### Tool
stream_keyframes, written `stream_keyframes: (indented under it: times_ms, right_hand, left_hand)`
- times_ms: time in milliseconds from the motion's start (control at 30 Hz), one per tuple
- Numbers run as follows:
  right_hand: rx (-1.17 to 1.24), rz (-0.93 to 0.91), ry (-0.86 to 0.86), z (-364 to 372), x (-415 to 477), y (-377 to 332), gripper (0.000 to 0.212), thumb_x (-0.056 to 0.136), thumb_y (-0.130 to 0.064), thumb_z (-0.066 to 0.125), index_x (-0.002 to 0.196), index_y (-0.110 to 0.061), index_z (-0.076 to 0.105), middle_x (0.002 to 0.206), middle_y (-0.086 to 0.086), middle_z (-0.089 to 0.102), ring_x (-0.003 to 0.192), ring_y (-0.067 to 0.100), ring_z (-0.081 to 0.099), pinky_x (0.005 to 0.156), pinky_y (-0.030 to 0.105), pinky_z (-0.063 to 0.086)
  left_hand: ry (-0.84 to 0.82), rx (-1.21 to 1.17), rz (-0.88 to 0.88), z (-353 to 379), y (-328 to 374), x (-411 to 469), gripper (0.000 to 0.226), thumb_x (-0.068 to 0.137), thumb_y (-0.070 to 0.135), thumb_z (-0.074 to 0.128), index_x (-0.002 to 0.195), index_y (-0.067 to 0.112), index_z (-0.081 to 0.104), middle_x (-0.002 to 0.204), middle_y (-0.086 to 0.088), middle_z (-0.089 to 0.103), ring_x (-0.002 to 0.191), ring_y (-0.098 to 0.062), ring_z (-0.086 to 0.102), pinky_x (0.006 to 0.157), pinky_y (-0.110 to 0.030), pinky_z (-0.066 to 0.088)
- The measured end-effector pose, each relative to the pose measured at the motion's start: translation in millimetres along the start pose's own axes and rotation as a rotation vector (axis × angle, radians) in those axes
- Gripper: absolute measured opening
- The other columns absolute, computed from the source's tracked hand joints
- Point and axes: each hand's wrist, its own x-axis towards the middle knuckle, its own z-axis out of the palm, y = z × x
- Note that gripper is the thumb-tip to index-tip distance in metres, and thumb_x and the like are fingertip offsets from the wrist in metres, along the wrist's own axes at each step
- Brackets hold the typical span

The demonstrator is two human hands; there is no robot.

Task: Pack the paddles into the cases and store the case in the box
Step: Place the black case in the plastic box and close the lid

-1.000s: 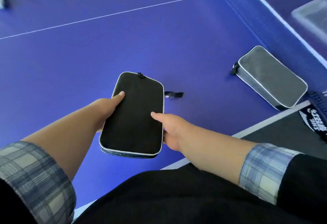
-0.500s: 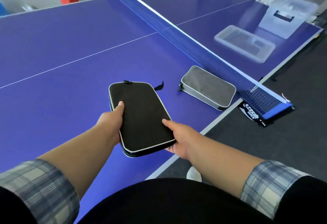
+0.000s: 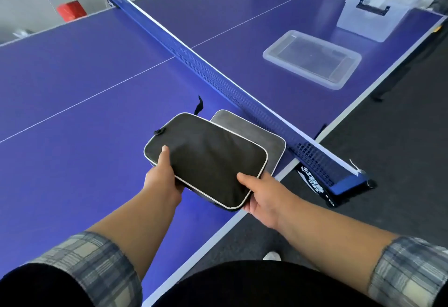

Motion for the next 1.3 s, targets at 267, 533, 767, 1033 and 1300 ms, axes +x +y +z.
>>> stream_keyframes:
  times_ms: [267, 533, 767, 1033, 1300]
  right_hand:
    - [-0.433, -0.119, 0.387, -65.9, 46.5, -58.3, 0.047, 0.088, -0.041, 0.066, 0.131, -0.03, 0.05, 0.11, -0.004, 0.069, 0.099, 0.021, 0.068, 0.091, 0.044, 0.056]
    - [-0.399, 0.029, 0.652, -66.9, 108.0, -55.2, 0.055, 0.096, -0.04, 0.057, 0.145, -0.026, 0.036, 0.129, 0.002, 0.057, 0.075, 0.014, 0.053, 0.072, 0.028, 0.038]
    - [-0.213, 0.123, 0.739, -66.6, 114.2, -52.3, 0.069, 0.088, -0.051, 0.054, 0.151, -0.036, 0.03, 0.14, 0.001, 0.054, 0.11, 0.027, 0.056, 0.091, 0.039, 0.047]
    - [0.153, 0.118, 0.654, -64.4, 101.3, -60.7, 0.058, 0.08, -0.053, 0.075, 0.126, -0.018, 0.067, 0.106, 0.007, 0.078, 0.09, 0.032, 0.076, 0.091, 0.055, 0.056]
    - [0.126, -0.059, 0.528, -27.2, 47.0, -80.2, 0.035, 0.092, -0.04, 0.068, 0.12, -0.019, 0.067, 0.104, 0.008, 0.078, 0.093, 0.03, 0.076, 0.09, 0.051, 0.058]
  left_hand:
    - [0.006, 0.387, 0.218, 80.7, 0.3, 29.1, 0.05, 0.072, 0.061, 0.066, 0.114, 0.041, 0.046, 0.105, 0.009, 0.058, 0.087, -0.018, 0.067, 0.063, -0.032, 0.058]
    - [0.041, 1.012, 0.33, 114.3, 6.0, 94.4, 0.055, 0.075, 0.064, 0.054, 0.112, 0.023, 0.052, 0.113, -0.008, 0.055, 0.091, -0.032, 0.065, 0.074, -0.044, 0.057]
    - [-0.061, 1.051, 0.287, 138.9, 24.4, 131.0, 0.078, 0.071, 0.075, 0.057, 0.127, 0.021, 0.049, 0.086, 0.006, 0.049, 0.07, -0.018, 0.05, 0.057, -0.028, 0.041]
    - [-0.458, 0.877, -0.154, 129.0, 50.4, 136.0, 0.073, 0.062, 0.062, 0.081, 0.111, 0.011, 0.065, 0.096, -0.004, 0.077, 0.087, -0.021, 0.074, 0.08, -0.035, 0.053]
    - [-0.617, 0.803, -0.078, 97.0, 109.9, 70.9, 0.069, 0.059, 0.05, 0.077, 0.112, 0.008, 0.067, 0.102, -0.011, 0.076, 0.088, -0.027, 0.074, 0.082, -0.041, 0.051]
